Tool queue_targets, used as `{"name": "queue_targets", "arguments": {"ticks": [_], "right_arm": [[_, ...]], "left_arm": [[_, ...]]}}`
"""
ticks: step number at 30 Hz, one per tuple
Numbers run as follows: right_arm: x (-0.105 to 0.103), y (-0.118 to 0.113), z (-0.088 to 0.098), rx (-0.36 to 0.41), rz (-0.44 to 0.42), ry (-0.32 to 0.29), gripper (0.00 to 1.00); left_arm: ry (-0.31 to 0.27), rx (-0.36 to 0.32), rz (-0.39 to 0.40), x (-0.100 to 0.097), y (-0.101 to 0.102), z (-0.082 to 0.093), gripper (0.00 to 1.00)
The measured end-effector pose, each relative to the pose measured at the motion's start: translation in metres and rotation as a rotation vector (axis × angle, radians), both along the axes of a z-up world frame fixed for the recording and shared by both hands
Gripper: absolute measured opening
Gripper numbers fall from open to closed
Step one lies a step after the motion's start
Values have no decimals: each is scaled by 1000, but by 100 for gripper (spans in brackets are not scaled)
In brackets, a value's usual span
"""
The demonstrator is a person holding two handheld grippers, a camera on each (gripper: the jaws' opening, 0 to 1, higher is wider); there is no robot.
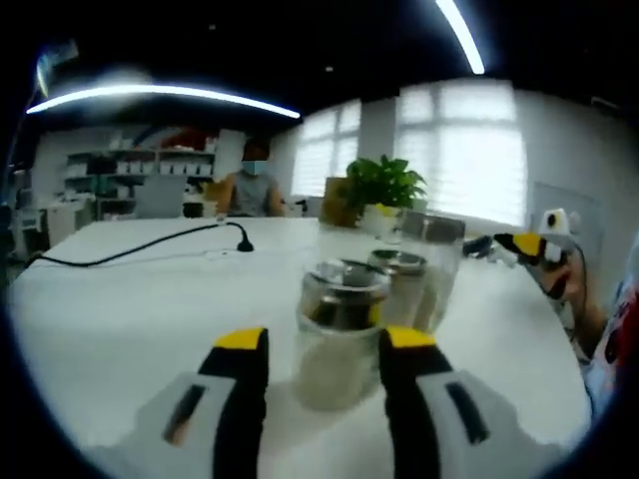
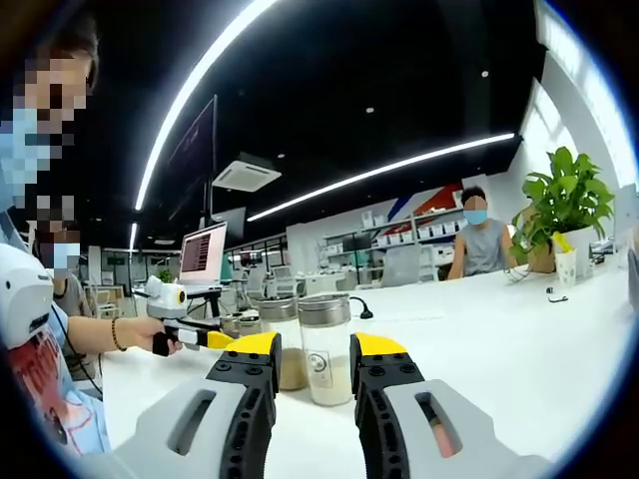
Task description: Rotate the seasoning bottle until the label or dispensing opening points toward the visible target arrow and the bottle remains upright within the marked orientation range
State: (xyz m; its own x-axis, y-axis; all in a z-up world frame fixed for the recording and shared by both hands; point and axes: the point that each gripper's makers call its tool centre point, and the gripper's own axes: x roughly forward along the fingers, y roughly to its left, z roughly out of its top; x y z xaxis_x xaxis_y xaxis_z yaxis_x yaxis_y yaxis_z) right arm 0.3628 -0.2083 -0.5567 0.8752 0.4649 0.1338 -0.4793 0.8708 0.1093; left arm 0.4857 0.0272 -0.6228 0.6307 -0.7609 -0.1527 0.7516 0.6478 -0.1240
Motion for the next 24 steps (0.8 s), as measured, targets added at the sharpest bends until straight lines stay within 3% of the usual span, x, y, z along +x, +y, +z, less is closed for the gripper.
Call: {"name": "queue_targets", "arguments": {"ticks": [2, 8, 12, 18, 21, 24], "right_arm": [[0, -1, -1, 4, -1, 4, 27], [0, -3, -2, 4, -7, 4, 27], [0, -3, -2, 5, -6, 7, 27], [1, -1, -1, -1, -3, 3, 27], [1, 0, 0, -1, 0, -1, 27], [1, 2, 0, -4, 4, -1, 27]], "left_arm": [[5, -4, -12, -3, -3, 0, 36], [-11, 21, -16, -3, -3, -3, 34], [-22, 38, -66, -7, -3, -4, 34], [-26, 80, -240, -12, -5, -5, 34], [-26, 67, -322, -13, -6, -5, 34], [-50, 87, -414, -15, -7, -5, 34]]}}
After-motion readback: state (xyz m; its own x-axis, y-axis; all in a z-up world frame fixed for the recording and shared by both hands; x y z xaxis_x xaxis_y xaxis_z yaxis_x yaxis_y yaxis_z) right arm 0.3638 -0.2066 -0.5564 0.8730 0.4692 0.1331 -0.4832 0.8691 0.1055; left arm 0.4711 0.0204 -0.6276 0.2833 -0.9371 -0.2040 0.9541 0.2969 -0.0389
